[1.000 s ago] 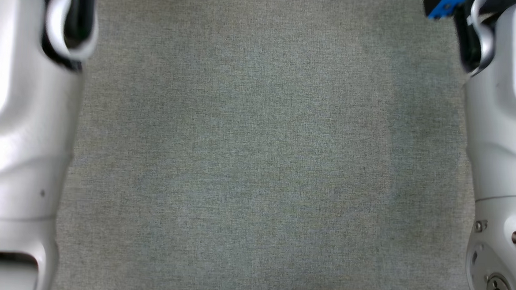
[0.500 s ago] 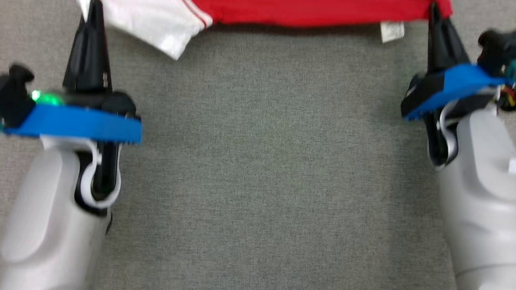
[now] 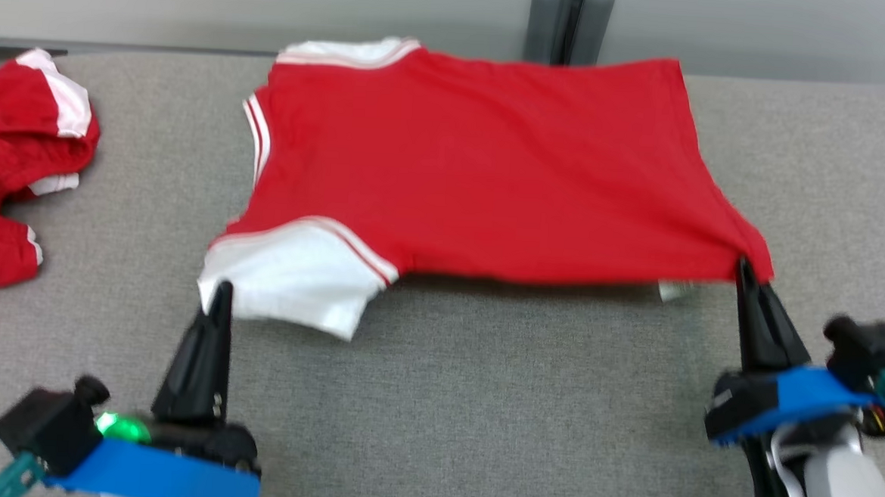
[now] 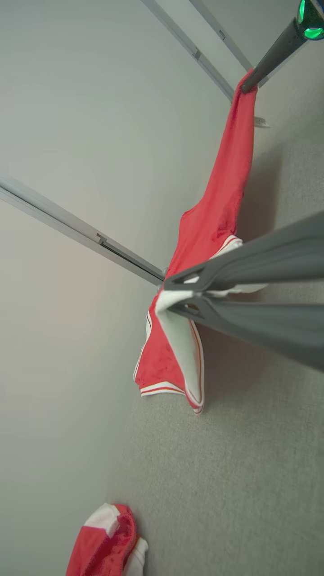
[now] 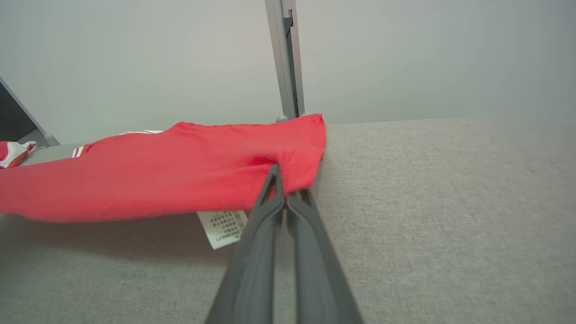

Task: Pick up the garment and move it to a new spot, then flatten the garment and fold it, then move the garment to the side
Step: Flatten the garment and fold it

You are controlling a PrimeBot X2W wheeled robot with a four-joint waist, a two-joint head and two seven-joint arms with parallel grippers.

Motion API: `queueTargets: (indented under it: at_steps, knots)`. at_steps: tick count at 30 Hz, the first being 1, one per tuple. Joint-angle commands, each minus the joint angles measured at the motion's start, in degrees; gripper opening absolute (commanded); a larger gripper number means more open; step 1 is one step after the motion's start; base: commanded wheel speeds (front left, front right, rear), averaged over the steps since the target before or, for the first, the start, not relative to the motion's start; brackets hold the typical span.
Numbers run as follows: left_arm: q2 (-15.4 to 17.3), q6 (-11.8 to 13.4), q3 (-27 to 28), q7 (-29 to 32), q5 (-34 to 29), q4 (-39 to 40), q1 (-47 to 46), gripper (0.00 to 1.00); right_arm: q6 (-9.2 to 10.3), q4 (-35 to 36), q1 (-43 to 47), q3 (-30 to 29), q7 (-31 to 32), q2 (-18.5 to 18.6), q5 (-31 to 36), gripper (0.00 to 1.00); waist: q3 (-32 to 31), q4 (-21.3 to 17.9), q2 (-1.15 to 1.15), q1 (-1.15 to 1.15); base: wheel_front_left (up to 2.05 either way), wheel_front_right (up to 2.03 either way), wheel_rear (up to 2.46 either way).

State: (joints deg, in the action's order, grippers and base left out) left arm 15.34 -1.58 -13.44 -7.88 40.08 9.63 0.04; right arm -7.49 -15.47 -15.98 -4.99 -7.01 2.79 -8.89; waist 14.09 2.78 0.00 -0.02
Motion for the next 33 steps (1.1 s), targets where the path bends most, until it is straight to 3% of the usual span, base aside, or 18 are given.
queueTargets:
  at_steps: [1,7,12,15,19,33]
  knots:
    - [0.44,0.36,-0.46,0.97,0.69,2.53,2.71,0.00,-0.01,4.20,4.25,-0.48,2.10,0.20,-0.47,0.00,-1.83,-0.73,0.00,0.02,0.00,0.00,0.00]
    - [3.79,3.67,-0.80,5.08,0.03,13.95,13.45,0.00,-0.01,24.16,19.49,-2.52,12.60,0.17,-1.80,0.00,-5.10,-0.81,0.00,0.02,0.00,0.00,0.00]
    - [5.43,5.73,-0.99,8.19,0.79,20.09,19.25,0.00,-0.01,33.01,27.48,-2.68,20.04,0.13,-3.25,0.00,-6.62,-1.14,0.00,0.02,0.00,0.00,0.00]
    - [5.32,6.19,-1.31,9.04,1.51,19.31,20.15,0.00,-0.01,32.52,29.16,-2.78,22.71,0.15,-4.68,0.00,-7.00,-1.43,0.00,0.02,0.00,0.00,0.00]
    - [3.88,4.76,-2.68,9.39,3.82,14.34,18.83,0.00,-0.01,28.14,28.34,-1.85,24.24,0.15,-6.98,0.00,-7.30,-1.60,0.00,0.02,0.00,0.00,0.00]
    - [1.96,1.96,-5.01,7.84,1.21,-0.23,7.30,0.00,-0.01,14.70,21.55,0.09,22.67,0.16,-9.24,0.00,-6.38,-1.09,0.00,0.02,0.00,0.00,0.00]
